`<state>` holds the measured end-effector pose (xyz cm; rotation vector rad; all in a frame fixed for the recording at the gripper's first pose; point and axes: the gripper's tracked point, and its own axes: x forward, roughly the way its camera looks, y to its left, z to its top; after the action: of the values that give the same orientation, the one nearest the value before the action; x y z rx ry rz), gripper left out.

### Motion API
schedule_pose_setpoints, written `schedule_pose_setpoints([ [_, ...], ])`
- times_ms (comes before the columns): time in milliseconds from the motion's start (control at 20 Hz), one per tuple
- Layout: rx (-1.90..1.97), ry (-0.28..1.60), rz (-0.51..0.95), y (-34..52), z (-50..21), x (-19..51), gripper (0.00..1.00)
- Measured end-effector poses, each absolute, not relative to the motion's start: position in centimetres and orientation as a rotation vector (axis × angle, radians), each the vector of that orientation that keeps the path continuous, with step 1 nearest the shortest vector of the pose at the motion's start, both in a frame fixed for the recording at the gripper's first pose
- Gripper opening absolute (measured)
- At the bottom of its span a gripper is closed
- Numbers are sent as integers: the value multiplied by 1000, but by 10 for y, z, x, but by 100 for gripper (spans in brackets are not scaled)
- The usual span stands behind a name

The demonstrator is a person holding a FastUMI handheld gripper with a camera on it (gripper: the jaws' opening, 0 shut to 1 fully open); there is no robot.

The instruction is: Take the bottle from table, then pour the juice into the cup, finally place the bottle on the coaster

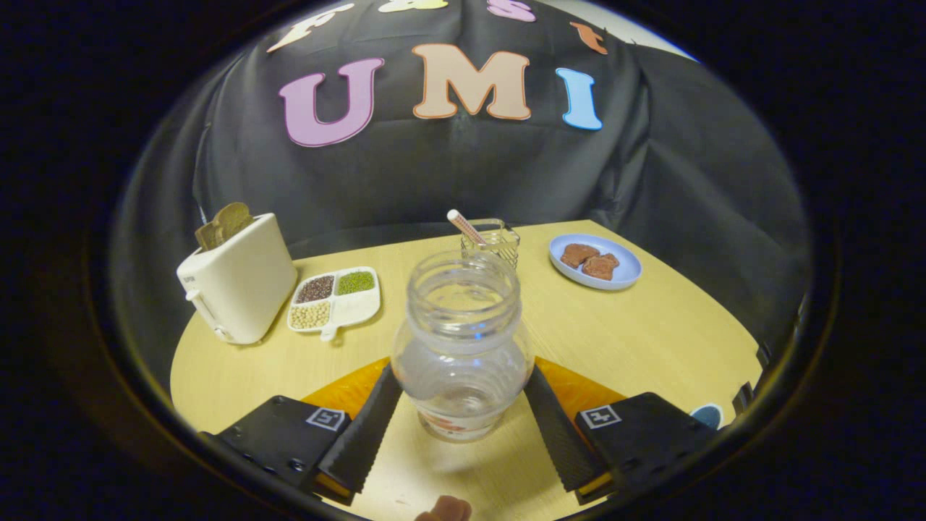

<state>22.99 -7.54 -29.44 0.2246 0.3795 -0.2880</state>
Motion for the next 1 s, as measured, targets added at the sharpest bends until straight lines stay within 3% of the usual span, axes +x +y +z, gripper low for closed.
schedule_pose_setpoints([
  [550, 221, 301, -200, -54, -255, 143, 100],
  [1000, 185, 128, -113, -40, -178, 79, 100],
])
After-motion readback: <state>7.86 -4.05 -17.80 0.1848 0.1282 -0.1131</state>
